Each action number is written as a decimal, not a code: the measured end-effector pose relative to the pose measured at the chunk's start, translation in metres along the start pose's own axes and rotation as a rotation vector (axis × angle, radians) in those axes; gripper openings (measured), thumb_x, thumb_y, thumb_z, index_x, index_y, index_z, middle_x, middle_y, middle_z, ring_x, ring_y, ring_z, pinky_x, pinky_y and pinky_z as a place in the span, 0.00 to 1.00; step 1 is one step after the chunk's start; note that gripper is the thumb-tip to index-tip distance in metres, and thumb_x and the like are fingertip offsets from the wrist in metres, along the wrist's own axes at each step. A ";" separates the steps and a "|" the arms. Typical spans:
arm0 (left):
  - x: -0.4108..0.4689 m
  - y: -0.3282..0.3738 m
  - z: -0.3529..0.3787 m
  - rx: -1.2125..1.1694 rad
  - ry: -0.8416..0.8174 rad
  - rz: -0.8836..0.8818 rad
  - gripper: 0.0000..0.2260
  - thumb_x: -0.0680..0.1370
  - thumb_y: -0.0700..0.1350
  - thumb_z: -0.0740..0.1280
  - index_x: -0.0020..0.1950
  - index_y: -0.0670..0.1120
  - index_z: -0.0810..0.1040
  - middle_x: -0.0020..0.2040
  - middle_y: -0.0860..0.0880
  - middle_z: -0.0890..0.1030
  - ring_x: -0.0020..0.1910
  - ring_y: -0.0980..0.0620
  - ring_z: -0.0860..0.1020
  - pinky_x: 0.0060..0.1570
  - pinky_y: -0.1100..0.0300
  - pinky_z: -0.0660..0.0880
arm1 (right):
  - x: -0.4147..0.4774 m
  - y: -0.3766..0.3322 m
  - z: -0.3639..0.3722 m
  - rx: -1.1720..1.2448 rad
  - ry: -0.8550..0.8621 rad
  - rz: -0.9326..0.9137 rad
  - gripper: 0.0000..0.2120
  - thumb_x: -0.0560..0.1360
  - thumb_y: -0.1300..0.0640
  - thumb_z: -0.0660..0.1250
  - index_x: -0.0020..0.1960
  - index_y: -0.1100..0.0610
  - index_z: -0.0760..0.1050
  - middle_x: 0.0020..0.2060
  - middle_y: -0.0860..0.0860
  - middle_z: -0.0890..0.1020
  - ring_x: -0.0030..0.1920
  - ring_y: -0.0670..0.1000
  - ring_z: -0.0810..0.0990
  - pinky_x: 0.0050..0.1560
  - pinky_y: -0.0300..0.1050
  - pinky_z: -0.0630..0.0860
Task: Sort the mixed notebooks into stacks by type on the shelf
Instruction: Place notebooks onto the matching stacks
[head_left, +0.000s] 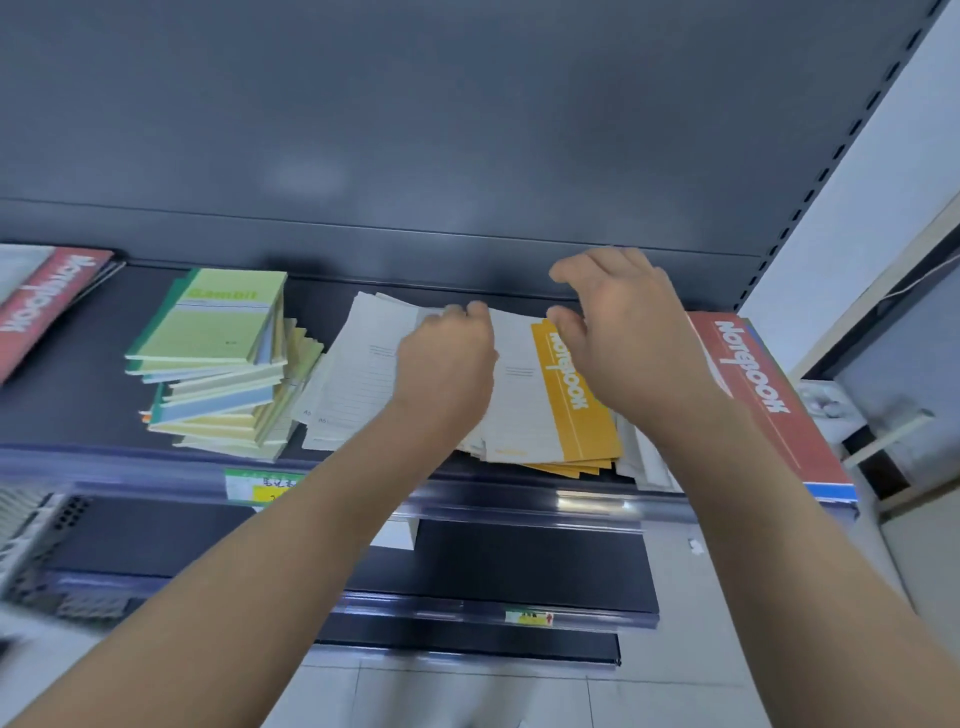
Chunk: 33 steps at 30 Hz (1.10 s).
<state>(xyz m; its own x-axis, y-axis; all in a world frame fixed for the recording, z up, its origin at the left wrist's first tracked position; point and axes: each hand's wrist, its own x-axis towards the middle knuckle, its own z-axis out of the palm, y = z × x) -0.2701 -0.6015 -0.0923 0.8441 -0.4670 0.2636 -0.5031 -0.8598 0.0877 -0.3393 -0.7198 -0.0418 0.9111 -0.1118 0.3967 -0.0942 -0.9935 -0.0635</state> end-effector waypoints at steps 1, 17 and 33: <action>-0.003 -0.009 -0.012 -0.029 0.047 0.014 0.12 0.80 0.47 0.60 0.60 0.42 0.68 0.56 0.44 0.75 0.54 0.43 0.74 0.40 0.56 0.65 | 0.003 -0.009 -0.002 0.003 0.014 -0.019 0.13 0.77 0.58 0.62 0.60 0.59 0.73 0.56 0.56 0.77 0.57 0.59 0.71 0.55 0.51 0.66; -0.123 -0.274 -0.131 -0.014 0.552 0.086 0.08 0.73 0.41 0.64 0.46 0.37 0.75 0.41 0.39 0.75 0.39 0.38 0.74 0.30 0.48 0.73 | 0.037 -0.288 -0.012 0.099 0.096 -0.270 0.13 0.78 0.56 0.60 0.61 0.57 0.71 0.57 0.54 0.75 0.57 0.57 0.69 0.54 0.49 0.63; -0.169 -0.455 -0.124 -0.025 0.458 -0.143 0.08 0.73 0.40 0.70 0.49 0.38 0.75 0.43 0.42 0.76 0.42 0.39 0.76 0.34 0.46 0.75 | 0.080 -0.467 0.046 0.169 0.020 -0.384 0.13 0.77 0.56 0.62 0.61 0.57 0.72 0.56 0.54 0.76 0.56 0.57 0.70 0.55 0.51 0.66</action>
<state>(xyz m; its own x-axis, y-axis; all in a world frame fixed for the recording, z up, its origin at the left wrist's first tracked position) -0.2072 -0.1054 -0.0575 0.7394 -0.2011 0.6426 -0.3972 -0.9009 0.1751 -0.2037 -0.2637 -0.0230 0.8591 0.2642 0.4383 0.3194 -0.9460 -0.0560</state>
